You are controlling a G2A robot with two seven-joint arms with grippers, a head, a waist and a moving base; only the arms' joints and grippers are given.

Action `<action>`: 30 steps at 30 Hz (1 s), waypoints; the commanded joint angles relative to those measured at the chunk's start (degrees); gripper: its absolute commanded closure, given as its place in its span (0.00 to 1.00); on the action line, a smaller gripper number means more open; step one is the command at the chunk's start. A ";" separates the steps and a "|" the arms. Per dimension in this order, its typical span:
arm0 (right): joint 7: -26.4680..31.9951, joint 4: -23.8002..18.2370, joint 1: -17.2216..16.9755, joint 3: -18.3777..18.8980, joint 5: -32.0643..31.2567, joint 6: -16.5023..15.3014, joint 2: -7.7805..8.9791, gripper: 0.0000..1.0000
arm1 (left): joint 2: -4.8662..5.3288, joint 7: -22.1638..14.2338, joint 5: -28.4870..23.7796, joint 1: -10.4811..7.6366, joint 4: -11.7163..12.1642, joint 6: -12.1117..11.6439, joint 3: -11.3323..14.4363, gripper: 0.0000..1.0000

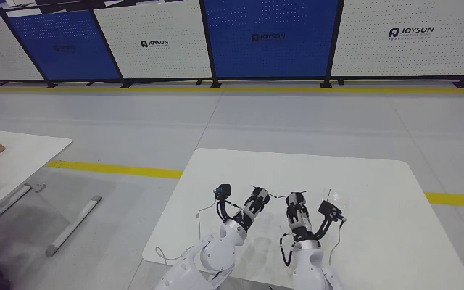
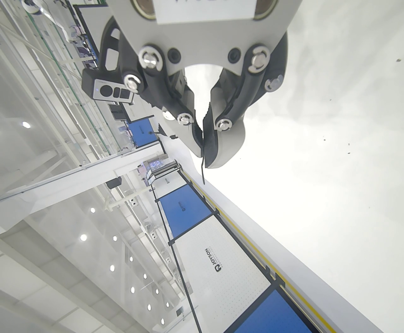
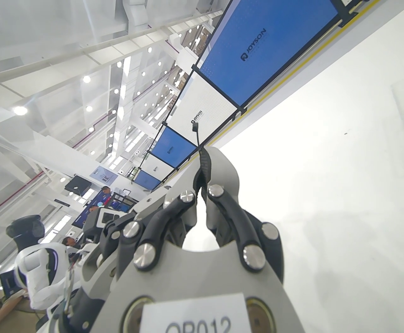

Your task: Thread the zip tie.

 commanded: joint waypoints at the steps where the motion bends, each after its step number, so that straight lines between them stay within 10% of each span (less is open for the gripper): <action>1: 0.05 0.08 0.06 -0.06 -0.12 -0.06 -0.04 1.00 | 0.00 0.00 0.00 0.00 0.00 0.00 0.00 1.00; 30: 2.97 0.72 0.83 -0.69 0.03 0.94 -0.66 1.00 | 0.00 0.00 0.00 0.00 0.00 0.00 0.00 1.00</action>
